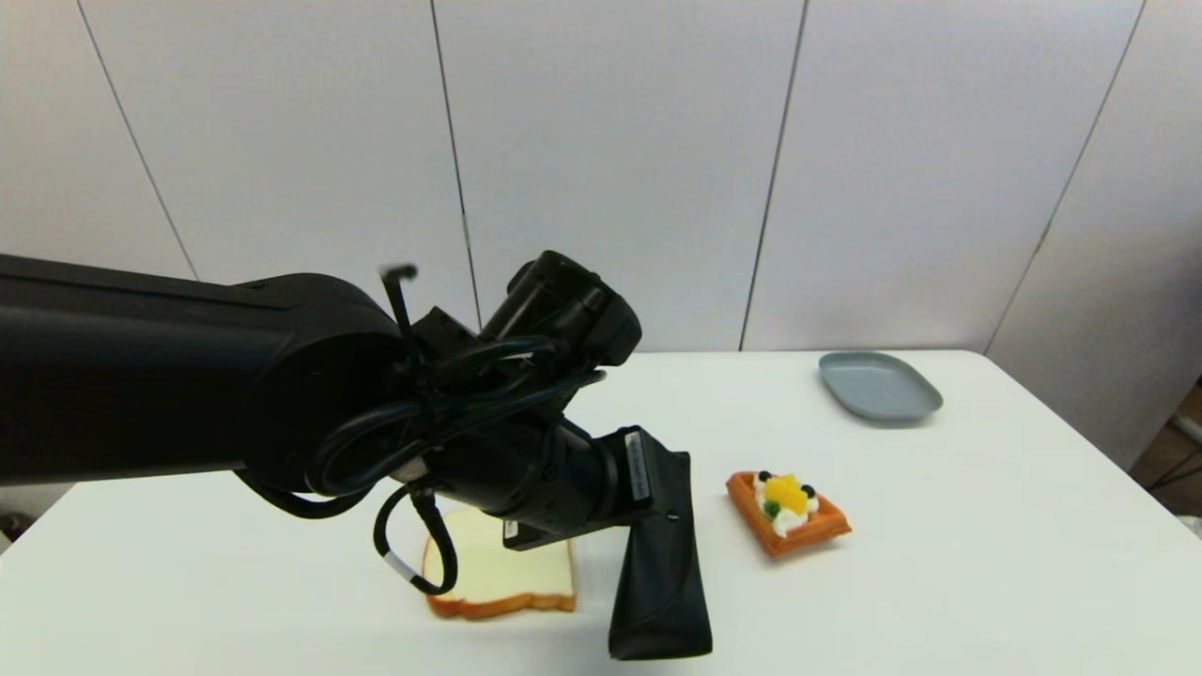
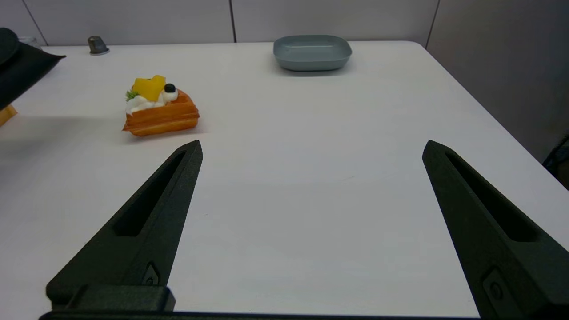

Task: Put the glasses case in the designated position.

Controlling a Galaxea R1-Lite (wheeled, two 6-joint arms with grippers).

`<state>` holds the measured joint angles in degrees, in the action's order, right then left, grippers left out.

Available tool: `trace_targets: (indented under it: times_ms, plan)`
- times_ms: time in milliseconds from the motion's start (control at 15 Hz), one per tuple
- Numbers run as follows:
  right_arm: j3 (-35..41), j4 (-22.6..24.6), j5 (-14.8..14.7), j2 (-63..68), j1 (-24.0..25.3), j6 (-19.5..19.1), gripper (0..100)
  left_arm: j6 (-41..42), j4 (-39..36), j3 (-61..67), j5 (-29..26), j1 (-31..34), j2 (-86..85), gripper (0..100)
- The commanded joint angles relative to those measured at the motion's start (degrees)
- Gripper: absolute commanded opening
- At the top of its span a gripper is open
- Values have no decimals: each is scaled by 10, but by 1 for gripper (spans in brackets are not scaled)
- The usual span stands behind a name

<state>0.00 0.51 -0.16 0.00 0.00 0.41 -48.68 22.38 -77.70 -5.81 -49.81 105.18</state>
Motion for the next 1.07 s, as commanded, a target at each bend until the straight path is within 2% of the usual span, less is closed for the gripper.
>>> trace_targets:
  times_ms: [67,200,800,1000,1067]
  plan:
    - [0,0,0,1,0,-1,100,-3,-45,6,0,3,8,0]
    - [0,0,0,1,0,1,100,-3,-69,6,0,10,13,0]
    - [0,0,0,1,0,1,100,-19,-87,16,-3,12,19,0]
    - [0,0,0,1,0,1,100,-28,-87,17,-24,11,20,0]
    - [0,0,0,1,0,-1,100,-29,-87,17,-26,11,20,100]
